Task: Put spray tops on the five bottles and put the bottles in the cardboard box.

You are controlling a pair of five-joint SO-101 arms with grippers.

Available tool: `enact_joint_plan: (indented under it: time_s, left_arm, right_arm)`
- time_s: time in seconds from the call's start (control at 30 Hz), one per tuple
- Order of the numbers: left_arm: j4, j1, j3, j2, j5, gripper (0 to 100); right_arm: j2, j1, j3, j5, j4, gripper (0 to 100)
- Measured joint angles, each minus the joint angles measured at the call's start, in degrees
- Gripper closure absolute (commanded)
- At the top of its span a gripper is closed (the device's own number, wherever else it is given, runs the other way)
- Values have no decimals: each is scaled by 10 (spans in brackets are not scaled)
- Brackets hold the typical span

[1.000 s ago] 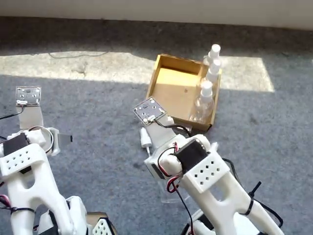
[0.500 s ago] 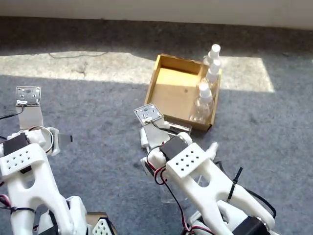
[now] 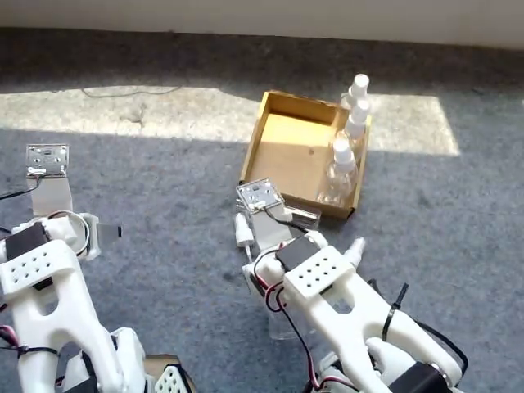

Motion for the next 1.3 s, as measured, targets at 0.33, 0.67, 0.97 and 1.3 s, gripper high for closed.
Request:
enact_joint_plan:
  time_s: [0.33,0.67,0.97,1.3]
  left_arm:
    - [0,0,0,0,0,678]
    - [0,0,0,0,0,678]
    - [0,0,0,0,0,678]
    - [0,17,0,0,0,678]
  right_arm:
    - [0,13,56,-1,-69,816]
    - [-2,17,68,-1,-64,991]
    - [-171,84,-23,80,92,991]
    - [-276,420,-183,253,184,988]
